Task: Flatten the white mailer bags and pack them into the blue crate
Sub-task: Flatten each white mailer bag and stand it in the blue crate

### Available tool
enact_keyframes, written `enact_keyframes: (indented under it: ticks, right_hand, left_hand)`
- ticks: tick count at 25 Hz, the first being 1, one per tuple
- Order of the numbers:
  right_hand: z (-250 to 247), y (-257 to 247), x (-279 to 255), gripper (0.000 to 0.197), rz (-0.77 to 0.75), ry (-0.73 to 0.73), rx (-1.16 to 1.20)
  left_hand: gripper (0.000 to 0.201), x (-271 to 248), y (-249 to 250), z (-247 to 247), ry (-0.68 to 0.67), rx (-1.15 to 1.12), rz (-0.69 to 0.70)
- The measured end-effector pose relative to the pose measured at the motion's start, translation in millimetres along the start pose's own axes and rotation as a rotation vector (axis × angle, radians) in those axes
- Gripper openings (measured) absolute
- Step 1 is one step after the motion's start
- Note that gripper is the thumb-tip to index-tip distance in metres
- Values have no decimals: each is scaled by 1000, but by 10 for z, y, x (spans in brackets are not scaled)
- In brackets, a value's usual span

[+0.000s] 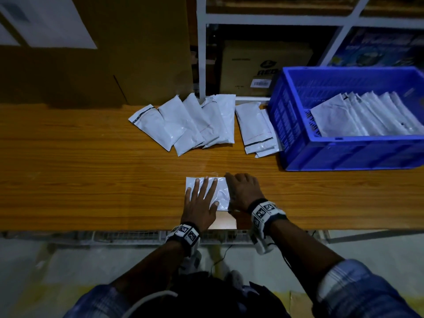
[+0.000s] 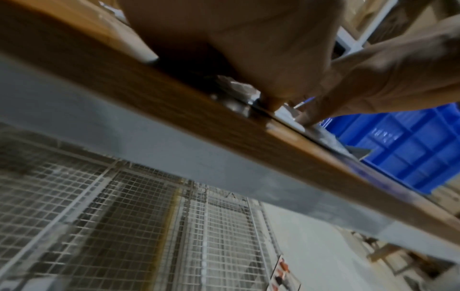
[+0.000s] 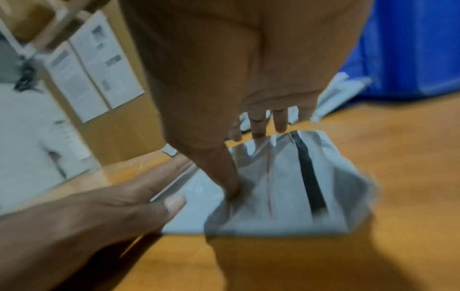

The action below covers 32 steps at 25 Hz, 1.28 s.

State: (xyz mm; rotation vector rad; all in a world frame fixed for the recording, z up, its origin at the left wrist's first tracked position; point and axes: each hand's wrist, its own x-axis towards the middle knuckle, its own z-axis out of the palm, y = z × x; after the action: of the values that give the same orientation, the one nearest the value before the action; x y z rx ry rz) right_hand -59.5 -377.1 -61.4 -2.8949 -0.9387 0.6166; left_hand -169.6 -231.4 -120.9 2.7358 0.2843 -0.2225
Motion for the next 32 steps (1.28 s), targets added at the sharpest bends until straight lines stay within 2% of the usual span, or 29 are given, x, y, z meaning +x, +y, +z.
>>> enact_keyframes:
  ticks: [4, 6, 8, 12, 14, 17, 18, 20, 21, 22, 24, 27, 29, 32]
  right_hand:
    - [-309, -36, 51, 59, -61, 142, -127]
    - [-456, -52, 39, 39, -69, 197, -130]
    - [-561, -49, 14, 29, -89, 261, -120]
    - [-686, -17, -84, 25, -93, 357, -94]
    - [-638, -9, -119, 24, -106, 373, -94]
    - [-390, -2, -132, 23, -115, 340, -24]
    - [-254, 3, -132, 32, -93, 264, 7]
    - [36, 18, -157, 68, -50, 24, 61]
    - [175, 22, -173, 83, -37, -63, 100]
    - [297, 23, -187, 88, -29, -95, 134]
    - [469, 3, -204, 82, -8, -63, 191]
    - [624, -90, -222, 59, 60, 98, 207]
    - [702, -138, -216, 57, 95, 178, 146]
    - [716, -157, -207, 56, 107, 179, 136]
  left_hand:
    - [86, -33, 145, -181, 63, -191, -84]
    - [82, 25, 199, -351, 114, -189, -112]
    - [70, 104, 235, -573, 191, -84, -116]
    - [37, 201, 270, -989, 345, 142, 34]
    - [37, 208, 254, -1070, 370, 210, 130]
    - [43, 163, 191, -942, 262, 224, 168]
    - [43, 123, 168, -845, 209, 216, 154]
    - [42, 35, 134, -654, 126, 175, 115]
    - [43, 5, 125, -579, 89, 156, 98]
    - [46, -19, 119, -526, 44, 144, 83]
    - [50, -55, 101, -449, -19, 111, 59]
    - [60, -60, 60, -315, 52, 87, 92]
    - [62, -10, 48, -230, 110, 110, 109]
    - [60, 88, 47, -132, 76, 160, 84]
